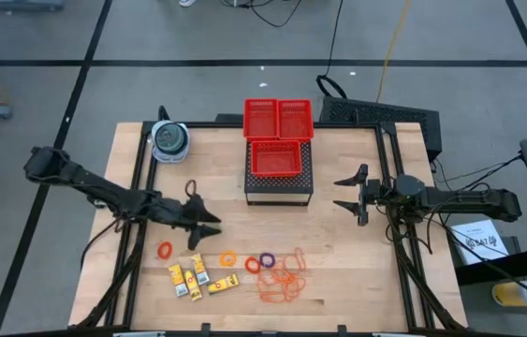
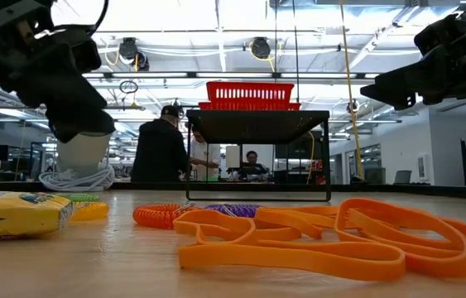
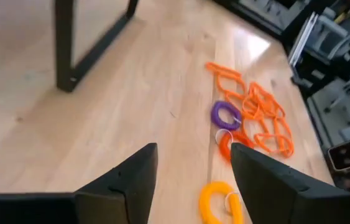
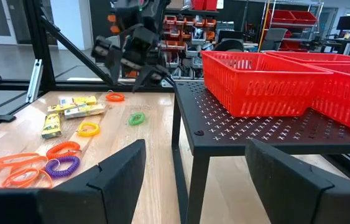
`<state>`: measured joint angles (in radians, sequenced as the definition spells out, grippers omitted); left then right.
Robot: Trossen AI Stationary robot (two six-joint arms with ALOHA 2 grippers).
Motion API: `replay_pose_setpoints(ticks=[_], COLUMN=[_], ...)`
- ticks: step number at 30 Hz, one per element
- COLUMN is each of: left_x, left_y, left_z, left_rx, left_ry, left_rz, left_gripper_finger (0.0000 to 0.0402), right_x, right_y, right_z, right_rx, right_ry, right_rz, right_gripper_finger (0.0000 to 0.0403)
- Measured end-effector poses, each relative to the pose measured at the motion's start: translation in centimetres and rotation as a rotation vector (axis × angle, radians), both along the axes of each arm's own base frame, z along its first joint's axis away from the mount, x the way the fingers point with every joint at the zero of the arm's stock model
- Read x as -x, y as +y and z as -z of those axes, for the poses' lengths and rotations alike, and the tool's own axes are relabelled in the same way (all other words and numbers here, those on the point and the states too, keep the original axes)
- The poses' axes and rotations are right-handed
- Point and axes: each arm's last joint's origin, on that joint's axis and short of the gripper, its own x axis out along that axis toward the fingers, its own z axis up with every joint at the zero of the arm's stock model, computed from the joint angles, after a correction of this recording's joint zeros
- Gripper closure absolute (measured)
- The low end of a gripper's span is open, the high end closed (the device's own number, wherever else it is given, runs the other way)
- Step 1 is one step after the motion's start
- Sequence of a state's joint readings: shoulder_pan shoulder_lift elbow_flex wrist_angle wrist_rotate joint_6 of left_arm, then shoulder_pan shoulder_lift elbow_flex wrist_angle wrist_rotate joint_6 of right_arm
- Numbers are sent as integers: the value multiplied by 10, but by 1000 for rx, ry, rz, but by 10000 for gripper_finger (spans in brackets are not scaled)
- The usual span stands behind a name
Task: Pick & Place Office Desk Supplies
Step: Put the green spring keychain in the top left red bin on the shelf
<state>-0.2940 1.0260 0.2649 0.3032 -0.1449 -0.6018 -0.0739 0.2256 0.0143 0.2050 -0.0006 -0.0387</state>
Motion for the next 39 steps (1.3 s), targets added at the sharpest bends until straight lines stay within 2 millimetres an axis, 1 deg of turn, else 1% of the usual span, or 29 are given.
replay_pose_setpoints(ticks=[3, 5, 8, 10, 12, 15, 21, 26, 28, 33, 39], left_x=[-12, -18, -20, -21, -21, -24, -27, -29, -30, -33, -37], left_y=[-9, -13, -17, -17, -17, -17, -14, -14, -15, -13, -9], left_z=[-7, -11, -14, -13, -10, -4, 11, 23, 26, 33, 41], left_rx=[-26, -56, -94, -125, -151, -186, -314, -371, -397, -458, -423], left_ry=[68, 165, 365, 482, 546, 572, 631, 682, 691, 706, 745], left_rz=[7, 14, 16, -3, -13, -33, -84, -75, -65, -111, -111], left_gripper_finger=[198, 199, 199, 199, 199, 199, 199, 199, 199, 199, 199], right_x=[0, 0, 0, 0, 0, 0, 0, 0, 0, 0, 0], right_y=[0, 0, 0, 0, 0, 0, 0, 0, 0, 0, 0], right_z=[0, 0, 0, 0, 0, 0, 0, 0, 0, 0, 0], right_rx=[0, 0, 0, 0, 0, 0, 0, 0, 0, 0, 0], right_ry=[0, 0, 0, 0, 0, 0, 0, 0, 0, 0, 0], right_rz=[0, 0, 0, 0, 0, 0, 0, 0, 0, 0, 0], right_gripper_finger=[135, 136, 135, 136, 135, 136, 135, 135, 135, 135, 136])
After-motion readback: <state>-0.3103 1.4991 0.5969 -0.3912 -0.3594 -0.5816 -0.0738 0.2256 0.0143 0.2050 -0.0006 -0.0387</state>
